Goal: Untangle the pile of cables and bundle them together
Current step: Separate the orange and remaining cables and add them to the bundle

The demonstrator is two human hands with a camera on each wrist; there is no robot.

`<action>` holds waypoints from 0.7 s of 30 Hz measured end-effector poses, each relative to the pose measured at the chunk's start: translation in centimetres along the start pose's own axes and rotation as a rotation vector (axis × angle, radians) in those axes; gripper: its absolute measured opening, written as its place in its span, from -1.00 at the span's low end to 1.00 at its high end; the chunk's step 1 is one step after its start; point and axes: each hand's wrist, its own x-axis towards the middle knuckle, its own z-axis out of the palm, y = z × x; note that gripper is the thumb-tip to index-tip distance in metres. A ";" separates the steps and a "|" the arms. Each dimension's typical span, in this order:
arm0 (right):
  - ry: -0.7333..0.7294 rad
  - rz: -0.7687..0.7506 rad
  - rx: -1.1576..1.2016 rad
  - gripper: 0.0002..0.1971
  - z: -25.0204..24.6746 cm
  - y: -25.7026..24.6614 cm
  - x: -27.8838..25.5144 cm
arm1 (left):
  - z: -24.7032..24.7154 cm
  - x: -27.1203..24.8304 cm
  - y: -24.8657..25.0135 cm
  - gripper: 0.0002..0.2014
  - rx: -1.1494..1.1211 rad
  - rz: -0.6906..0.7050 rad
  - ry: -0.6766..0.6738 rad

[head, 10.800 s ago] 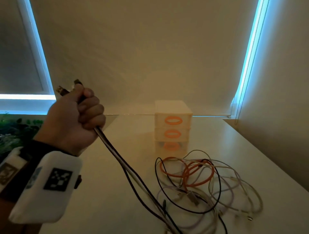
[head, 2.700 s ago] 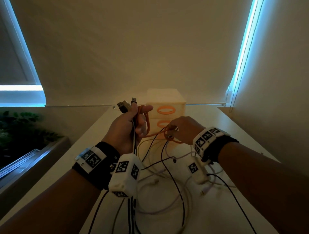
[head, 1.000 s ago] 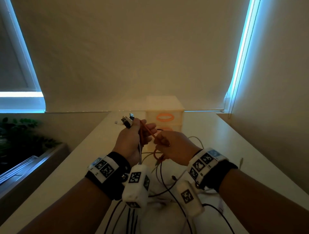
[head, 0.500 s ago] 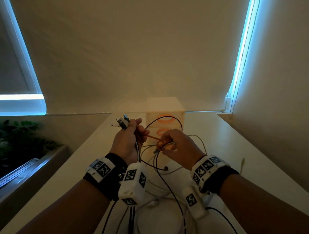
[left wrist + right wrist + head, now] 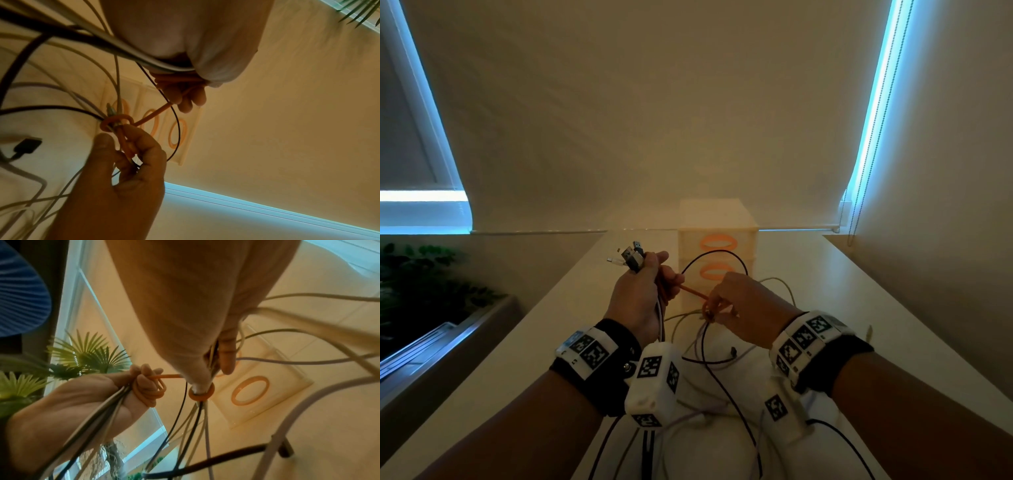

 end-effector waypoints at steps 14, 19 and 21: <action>0.038 0.188 0.349 -0.94 -1.5 0.4 -0.5 | -0.9 0.5 0.3 -0.64 -0.038 0.000 0.047; -0.007 0.114 0.274 -0.94 -1.8 0.0 -0.9 | -0.6 0.3 0.5 -0.65 -0.044 -0.005 0.027; 0.051 0.047 0.265 -0.82 -1.8 0.4 -0.8 | -0.3 0.2 0.7 -0.64 -0.042 0.004 0.010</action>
